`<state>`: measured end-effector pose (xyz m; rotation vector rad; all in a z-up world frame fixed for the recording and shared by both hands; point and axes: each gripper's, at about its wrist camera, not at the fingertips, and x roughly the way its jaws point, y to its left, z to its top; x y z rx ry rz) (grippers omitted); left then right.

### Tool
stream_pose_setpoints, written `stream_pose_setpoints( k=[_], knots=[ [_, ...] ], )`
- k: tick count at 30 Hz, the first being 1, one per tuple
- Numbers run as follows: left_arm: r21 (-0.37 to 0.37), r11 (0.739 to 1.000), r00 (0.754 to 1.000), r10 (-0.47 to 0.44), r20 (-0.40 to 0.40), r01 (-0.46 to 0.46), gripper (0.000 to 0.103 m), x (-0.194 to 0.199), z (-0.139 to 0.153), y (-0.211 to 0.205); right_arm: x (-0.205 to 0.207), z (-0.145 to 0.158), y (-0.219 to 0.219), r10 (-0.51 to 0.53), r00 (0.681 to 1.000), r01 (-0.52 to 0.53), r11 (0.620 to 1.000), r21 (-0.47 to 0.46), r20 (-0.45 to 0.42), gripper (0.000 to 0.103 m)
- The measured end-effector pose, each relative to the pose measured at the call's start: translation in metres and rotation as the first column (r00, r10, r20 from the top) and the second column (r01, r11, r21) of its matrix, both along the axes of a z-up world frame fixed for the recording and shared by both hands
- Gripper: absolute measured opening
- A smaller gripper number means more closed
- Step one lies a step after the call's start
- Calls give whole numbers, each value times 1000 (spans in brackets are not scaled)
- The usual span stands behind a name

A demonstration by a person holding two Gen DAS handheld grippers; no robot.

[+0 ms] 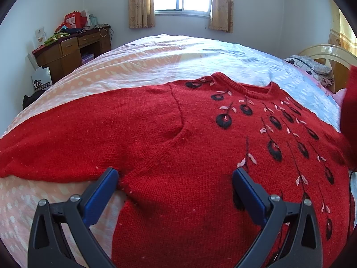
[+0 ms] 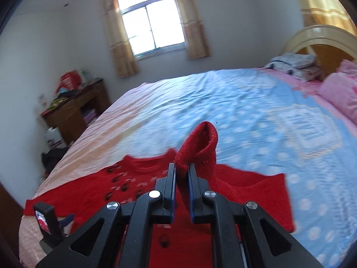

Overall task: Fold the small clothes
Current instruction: 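Fold the held sleeve across the sweater body with the right tool, release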

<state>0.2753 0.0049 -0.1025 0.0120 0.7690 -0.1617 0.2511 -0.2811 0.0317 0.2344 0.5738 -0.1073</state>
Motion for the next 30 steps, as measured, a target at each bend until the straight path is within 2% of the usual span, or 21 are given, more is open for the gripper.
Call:
stream_pose_setpoints(
  k=[5, 10, 14, 18, 21, 23, 26, 30],
  knots=[
    [-8, 1000, 1000, -2, 6, 2, 103, -1, -1, 1, 35, -31, 60, 100, 993, -101, 995, -19, -61, 9],
    [-17, 1000, 1000, -4, 14, 5, 103, -1, -1, 3, 58, -64, 81, 132, 984, -130, 991, 21, -119, 9],
    [-24, 1000, 1000, -6, 21, 6, 103, -2, -2, 3, 74, -73, 101, 176, 976, -171, 984, 46, -131, 9],
    [-53, 999, 1000, -8, 29, 10, 103, -3, -2, 8, 86, -74, 124, 266, 956, -257, 963, 81, -125, 9],
    [-67, 998, 999, -8, 33, 10, 103, -3, -2, 9, 97, -78, 140, 391, 914, -373, 915, 151, -111, 9],
    [-77, 997, 999, -6, 37, 9, 103, -3, -2, 10, 106, -83, 152, 447, 886, -426, 890, 162, -122, 9],
    [-91, 996, 999, -4, 40, 8, 103, -3, -2, 12, 120, -98, 161, 494, 855, -460, 862, 212, -156, 9],
    [-95, 995, 999, -6, 46, 10, 103, -2, -3, 13, 140, -122, 161, 564, 804, -479, 803, 355, -191, 9]
  ],
)
